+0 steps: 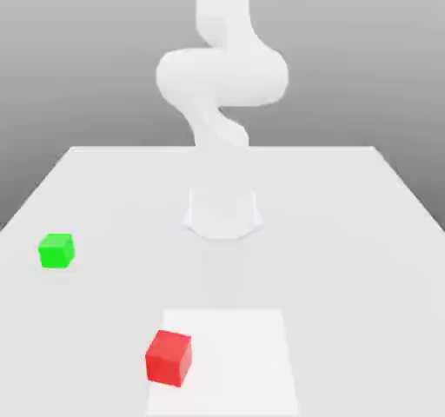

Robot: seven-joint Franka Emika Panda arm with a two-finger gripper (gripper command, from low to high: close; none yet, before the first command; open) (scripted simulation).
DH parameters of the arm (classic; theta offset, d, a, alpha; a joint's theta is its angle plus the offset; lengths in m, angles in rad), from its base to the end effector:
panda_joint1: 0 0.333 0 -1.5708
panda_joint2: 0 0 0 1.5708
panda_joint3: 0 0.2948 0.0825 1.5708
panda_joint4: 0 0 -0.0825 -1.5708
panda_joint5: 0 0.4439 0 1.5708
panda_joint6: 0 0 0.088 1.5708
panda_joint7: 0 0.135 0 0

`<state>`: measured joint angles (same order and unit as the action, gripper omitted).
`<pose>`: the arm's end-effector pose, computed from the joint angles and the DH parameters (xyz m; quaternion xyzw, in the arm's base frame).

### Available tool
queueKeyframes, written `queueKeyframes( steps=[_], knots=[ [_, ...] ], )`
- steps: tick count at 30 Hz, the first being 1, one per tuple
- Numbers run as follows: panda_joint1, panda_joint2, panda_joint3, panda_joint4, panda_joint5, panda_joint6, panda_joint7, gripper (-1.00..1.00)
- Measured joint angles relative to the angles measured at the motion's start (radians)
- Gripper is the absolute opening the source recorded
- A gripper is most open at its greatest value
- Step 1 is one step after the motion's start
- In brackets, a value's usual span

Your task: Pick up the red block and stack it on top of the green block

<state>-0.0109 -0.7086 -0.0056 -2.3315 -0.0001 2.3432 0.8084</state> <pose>0.4735 -0.0082 0.6264 -0.8574 0.3751 -0.3244 0.1377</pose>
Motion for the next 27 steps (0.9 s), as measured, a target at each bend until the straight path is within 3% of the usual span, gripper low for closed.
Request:
queueKeyframes(
  steps=[21, 27],
  knots=[
    [-0.087, 0.768, -0.060, -0.265, 0.016, 0.364, 0.062, 0.00],
    [-0.103, 0.985, -0.044, -0.261, 0.049, 0.526, 0.042, 0.00]
  ],
)
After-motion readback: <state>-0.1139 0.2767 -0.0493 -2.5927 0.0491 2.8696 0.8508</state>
